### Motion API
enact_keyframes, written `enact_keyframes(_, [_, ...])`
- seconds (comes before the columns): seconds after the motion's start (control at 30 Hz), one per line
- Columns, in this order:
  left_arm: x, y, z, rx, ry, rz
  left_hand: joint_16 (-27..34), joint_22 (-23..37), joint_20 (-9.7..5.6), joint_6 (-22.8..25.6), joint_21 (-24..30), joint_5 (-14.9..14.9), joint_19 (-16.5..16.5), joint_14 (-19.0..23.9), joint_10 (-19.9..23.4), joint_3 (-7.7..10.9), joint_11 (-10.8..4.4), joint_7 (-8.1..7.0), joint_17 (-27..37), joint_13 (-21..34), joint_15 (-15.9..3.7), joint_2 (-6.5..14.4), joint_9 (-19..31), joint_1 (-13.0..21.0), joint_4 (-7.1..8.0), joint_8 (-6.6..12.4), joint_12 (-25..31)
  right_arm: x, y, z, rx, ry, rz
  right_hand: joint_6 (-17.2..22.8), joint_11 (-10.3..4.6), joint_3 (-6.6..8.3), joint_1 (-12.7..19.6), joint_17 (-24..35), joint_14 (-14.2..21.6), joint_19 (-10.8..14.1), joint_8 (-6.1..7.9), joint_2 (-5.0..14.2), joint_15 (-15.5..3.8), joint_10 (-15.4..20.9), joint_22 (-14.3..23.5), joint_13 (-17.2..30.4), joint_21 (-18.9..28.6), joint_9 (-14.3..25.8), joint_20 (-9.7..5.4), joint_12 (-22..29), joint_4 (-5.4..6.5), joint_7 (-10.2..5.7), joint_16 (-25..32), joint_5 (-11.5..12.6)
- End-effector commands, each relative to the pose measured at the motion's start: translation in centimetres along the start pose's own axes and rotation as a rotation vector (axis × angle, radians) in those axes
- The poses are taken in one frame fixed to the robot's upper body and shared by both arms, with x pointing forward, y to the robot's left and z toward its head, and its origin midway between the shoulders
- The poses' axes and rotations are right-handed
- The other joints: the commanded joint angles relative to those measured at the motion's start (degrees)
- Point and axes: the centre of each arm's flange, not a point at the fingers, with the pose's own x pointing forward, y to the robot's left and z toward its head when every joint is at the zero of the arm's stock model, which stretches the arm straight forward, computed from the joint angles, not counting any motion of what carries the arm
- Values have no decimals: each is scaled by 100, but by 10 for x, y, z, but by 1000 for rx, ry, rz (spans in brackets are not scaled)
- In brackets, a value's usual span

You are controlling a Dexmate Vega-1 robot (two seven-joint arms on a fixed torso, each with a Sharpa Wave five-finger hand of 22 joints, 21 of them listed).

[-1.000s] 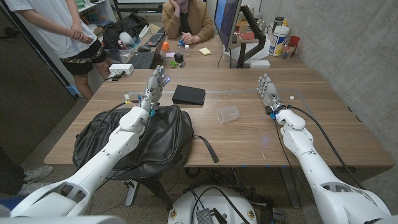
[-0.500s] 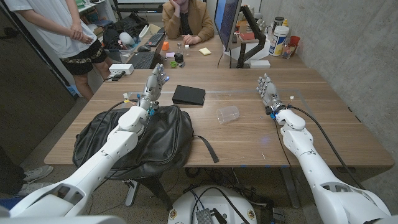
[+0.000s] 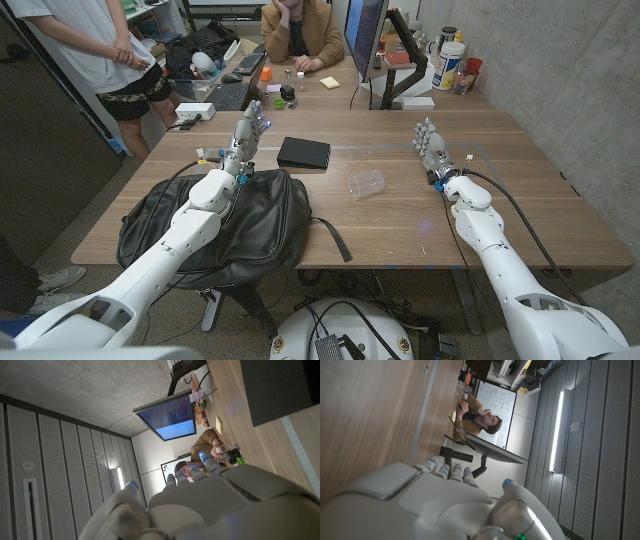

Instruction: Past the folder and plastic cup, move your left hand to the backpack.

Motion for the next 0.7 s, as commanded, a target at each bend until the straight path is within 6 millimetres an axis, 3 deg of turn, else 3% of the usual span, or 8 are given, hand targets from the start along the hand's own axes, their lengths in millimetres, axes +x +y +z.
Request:
enact_keyframes(0.03, [-2, 0, 7, 9, -17, 5, -9, 29, -463, -964, -21, 19, -241, -851, -867, 50, 0, -22, 19, 29, -458, 507, 20, 60, -15, 47, 17, -1, -2, 1, 1, -3, -3, -51, -1, 33, -34, 31, -427, -38, 22, 658, -141, -31, 27, 16, -35, 23, -535, 2, 6, 21, 38, -27])
enact_keyframes(0.7, [-6, -2, 16, 23, -39, 2, -10, 32, -456, -936, -46, 11, -231, -855, -866, 80, 11, -40, 18, 29, -459, 498, 21, 84, -17, 52, 21, -3, -1, 2, 2, -8, 0, -50, 4, 35, -33, 30, -426, -34, 23, 659, -139, -28, 27, 16, -44, 23, -532, 1, 5, 17, 38, -34])
